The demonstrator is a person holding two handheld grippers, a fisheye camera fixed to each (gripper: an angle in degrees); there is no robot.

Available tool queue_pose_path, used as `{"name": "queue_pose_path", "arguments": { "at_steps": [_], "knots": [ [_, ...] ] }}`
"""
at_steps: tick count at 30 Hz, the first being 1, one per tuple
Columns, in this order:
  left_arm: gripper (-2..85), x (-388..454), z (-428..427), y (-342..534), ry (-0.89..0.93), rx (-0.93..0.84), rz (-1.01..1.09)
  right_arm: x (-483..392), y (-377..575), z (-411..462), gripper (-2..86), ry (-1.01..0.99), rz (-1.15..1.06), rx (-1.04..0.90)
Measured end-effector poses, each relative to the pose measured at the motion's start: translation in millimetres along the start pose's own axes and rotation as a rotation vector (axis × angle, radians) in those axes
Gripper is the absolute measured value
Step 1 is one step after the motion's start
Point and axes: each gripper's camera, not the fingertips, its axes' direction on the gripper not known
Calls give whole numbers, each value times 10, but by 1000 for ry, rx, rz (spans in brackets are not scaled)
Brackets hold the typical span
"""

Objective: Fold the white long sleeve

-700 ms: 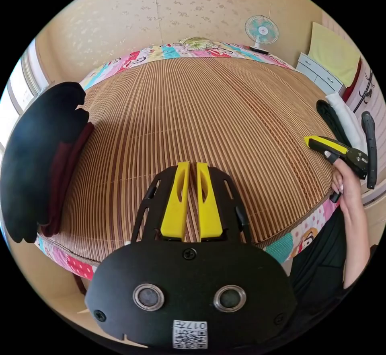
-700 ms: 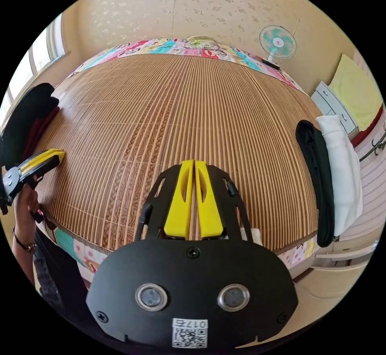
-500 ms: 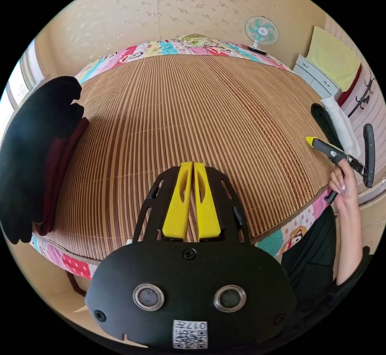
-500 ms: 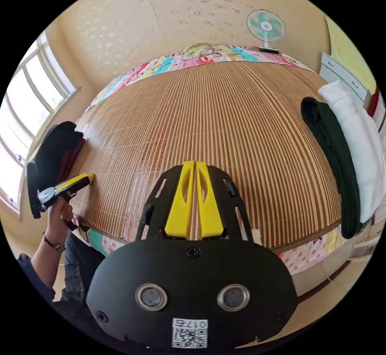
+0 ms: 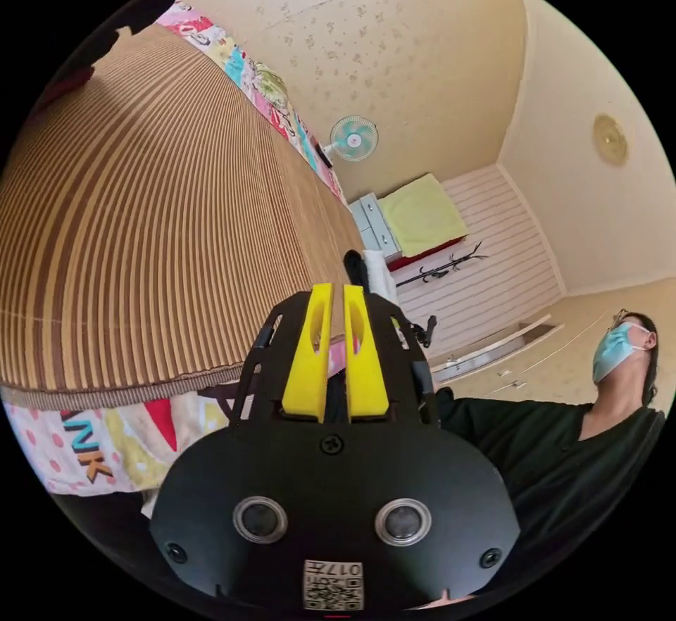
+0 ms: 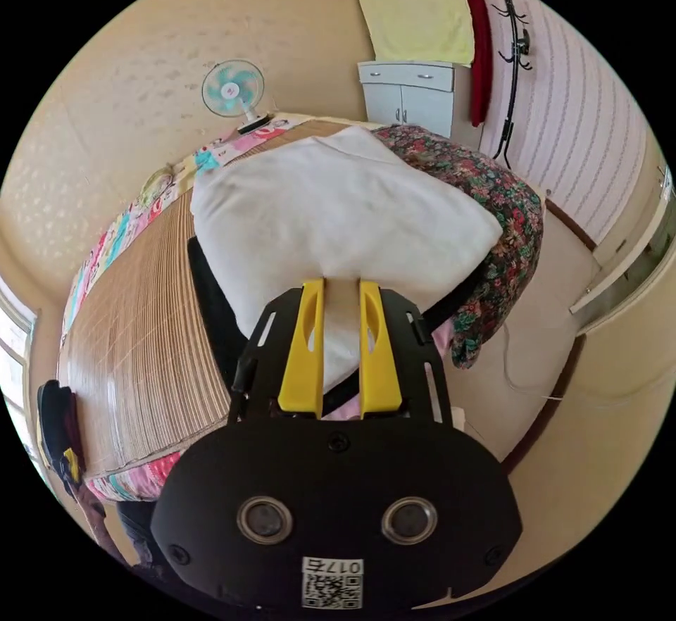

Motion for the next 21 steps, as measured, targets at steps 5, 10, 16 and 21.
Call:
{"name": "queue_pose_path", "arguments": {
  "at_steps": [5,10,16,21],
  "knots": [
    [-8,11,-109,-138,-4,52,-65,-557,-118,-630,18,-168,-39,204],
    [-10,456,-147,-612,-99,29,32,-1553,-308,-1146,11,-428,-145,279],
    [-9,570,-149,-762,-146,23,48,-3105,646,-1318,10,-583,-381,248],
    [-5,470,-173,-582,-171,19,68,-3847,1841,-446,10,-700,-608,-133]
  ]
}}
